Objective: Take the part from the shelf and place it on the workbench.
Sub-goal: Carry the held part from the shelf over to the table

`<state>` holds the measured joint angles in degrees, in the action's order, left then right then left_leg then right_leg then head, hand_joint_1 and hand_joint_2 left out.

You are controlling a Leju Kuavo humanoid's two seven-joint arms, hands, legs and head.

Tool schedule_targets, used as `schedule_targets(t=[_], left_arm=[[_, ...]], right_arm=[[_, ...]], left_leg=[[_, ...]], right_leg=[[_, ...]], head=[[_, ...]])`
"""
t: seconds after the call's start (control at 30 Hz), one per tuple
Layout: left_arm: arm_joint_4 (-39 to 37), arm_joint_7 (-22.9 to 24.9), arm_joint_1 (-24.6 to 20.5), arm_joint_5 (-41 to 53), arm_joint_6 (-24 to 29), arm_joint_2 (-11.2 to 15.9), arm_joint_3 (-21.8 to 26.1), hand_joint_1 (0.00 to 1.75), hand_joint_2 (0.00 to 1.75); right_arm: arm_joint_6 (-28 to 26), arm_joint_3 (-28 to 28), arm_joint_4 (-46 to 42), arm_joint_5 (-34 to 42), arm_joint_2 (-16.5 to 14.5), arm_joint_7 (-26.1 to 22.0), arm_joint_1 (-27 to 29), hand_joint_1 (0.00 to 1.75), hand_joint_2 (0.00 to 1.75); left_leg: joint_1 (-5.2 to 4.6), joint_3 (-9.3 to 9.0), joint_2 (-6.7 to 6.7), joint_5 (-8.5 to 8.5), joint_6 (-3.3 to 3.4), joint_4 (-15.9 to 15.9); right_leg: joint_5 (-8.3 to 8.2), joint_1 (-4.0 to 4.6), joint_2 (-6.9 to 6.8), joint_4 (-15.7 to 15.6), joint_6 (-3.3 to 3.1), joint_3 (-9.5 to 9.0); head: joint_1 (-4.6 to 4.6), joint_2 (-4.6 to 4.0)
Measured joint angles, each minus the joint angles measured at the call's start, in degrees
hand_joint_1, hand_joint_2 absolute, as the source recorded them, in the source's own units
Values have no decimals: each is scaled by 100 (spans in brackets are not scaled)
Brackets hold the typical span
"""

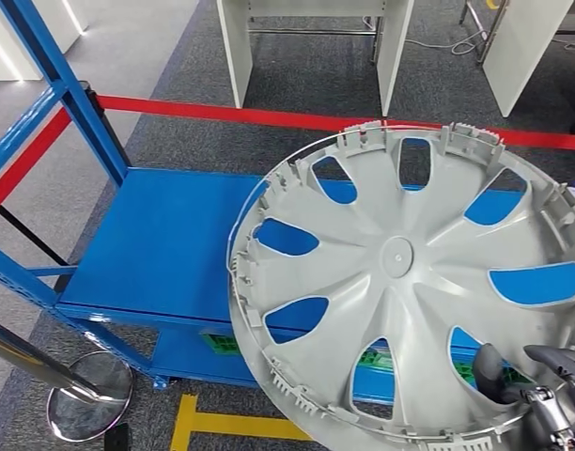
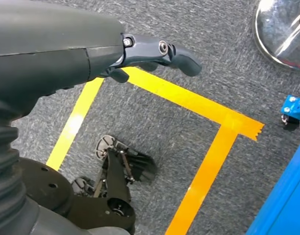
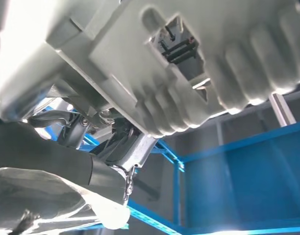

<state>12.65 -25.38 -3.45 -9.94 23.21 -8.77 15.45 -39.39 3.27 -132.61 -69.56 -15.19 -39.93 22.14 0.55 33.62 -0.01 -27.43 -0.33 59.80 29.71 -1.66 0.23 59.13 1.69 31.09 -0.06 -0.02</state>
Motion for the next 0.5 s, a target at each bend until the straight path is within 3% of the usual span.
schedule_targets(t=[0.07,0.13,0.17,0.2,0.23,0.33,0.37,0.47,0.5], left_arm=[[-2,16,1,0,0,1,0,0,175],[-3,28,1,0,0,1,0,0,175],[-5,31,1,0,0,1,0,0,175],[-7,33,1,0,0,1,0,0,175],[-8,34,1,0,1,1,0,0,175],[-8,36,-20,3,13,4,0,0,175],[-8,38,-32,5,20,5,0,0,175],[-13,55,-38,9,38,-2,1,0,175],[-17,61,-40,10,43,-3,1,0,175]], right_arm=[[0,36,26,16,-11,0,7,175,175],[0,67,57,44,-19,1,12,175,175],[0,79,78,59,-20,1,14,175,175],[0,88,100,74,-20,1,16,175,175],[0,97,123,88,-20,0,19,175,175],[0,116,164,111,-20,0,28,175,175],[0,119,172,117,-20,0,29,175,175],[0,131,193,129,-19,0,30,175,175],[0,134,198,130,-19,0,34,175,175]], left_leg=[[11,165,-5,-370,-41,425],[10,379,-5,-817,-56,1121],[8,423,-5,-942,-51,1376],[6,384,-5,-963,-35,1448],[0,234,-5,-886,-7,1300],[-43,-509,-8,-494,112,98],[-64,-631,-9,-439,135,-145],[-102,-612,-10,-344,181,-253],[-91,-578,-1,-288,208,-280]], right_leg=[[-69,-1,-28,-4,-105,89],[-136,25,-44,-1,-165,189],[-172,43,-50,1,-179,240],[-209,59,-52,3,-186,287],[-251,76,-50,4,-188,336],[-366,104,-43,5,-161,434],[-403,102,-48,4,-132,454],[-521,83,-59,-27,-13,486],[-494,79,-52,-15,20,523]], head=[[-27,0],[-54,0],[-56,0],[-57,0],[-57,0],[-54,0],[-54,0],[-54,0],[-51,0]])
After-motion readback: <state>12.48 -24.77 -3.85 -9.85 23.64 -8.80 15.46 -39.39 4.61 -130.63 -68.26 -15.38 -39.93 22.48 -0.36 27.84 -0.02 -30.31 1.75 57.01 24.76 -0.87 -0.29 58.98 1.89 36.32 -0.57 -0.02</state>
